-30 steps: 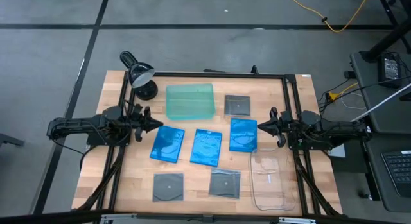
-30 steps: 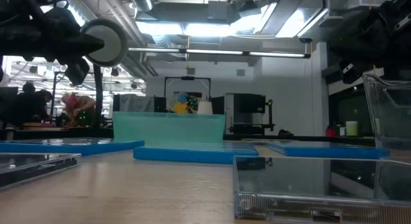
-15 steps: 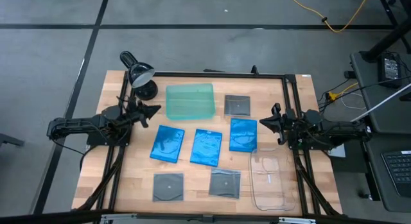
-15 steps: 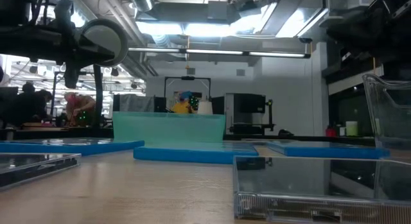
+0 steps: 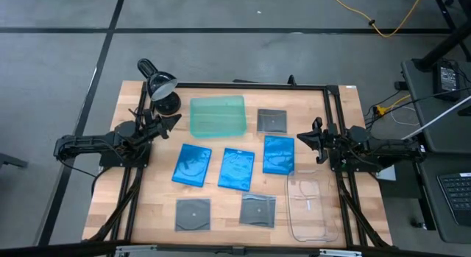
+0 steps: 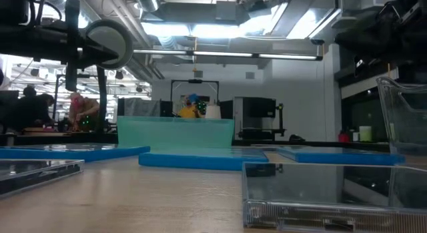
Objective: Pick & place jewel cases by type
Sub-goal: Put the middle blue CD case into the green bin
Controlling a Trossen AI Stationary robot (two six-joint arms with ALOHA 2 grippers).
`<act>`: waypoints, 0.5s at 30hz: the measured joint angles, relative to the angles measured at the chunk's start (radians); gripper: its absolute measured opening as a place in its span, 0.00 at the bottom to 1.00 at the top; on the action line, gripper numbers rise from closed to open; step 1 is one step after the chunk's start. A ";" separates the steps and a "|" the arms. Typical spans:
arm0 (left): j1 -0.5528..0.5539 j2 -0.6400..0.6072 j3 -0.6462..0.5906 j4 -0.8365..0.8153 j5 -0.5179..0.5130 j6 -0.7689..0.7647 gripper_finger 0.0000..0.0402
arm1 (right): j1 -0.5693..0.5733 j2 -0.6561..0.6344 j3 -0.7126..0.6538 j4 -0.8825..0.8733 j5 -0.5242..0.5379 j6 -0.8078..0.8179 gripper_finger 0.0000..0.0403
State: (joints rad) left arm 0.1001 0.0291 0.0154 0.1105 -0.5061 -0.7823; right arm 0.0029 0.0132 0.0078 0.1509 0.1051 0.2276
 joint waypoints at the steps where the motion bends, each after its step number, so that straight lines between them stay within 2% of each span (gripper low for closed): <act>1: 0.000 0.000 0.000 -0.002 0.000 -0.012 0.00 | 0.000 0.000 0.000 0.000 0.000 0.000 0.06; 7: 0.000 0.000 0.000 -0.001 0.001 -0.140 0.01 | 0.000 0.000 0.000 0.000 -0.013 0.005 0.06; 12: 0.000 0.004 0.000 -0.027 -0.041 -0.043 0.01 | 0.000 0.000 0.000 0.000 -0.021 -0.003 0.06; 15: 0.000 0.004 -0.001 -0.035 0.025 -0.033 0.01 | 0.000 0.000 0.000 -0.007 -0.023 -0.021 0.06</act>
State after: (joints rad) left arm 0.1001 0.0330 0.0143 0.0758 -0.4811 -0.8154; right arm 0.0030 0.0132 0.0078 0.1443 0.0823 0.2064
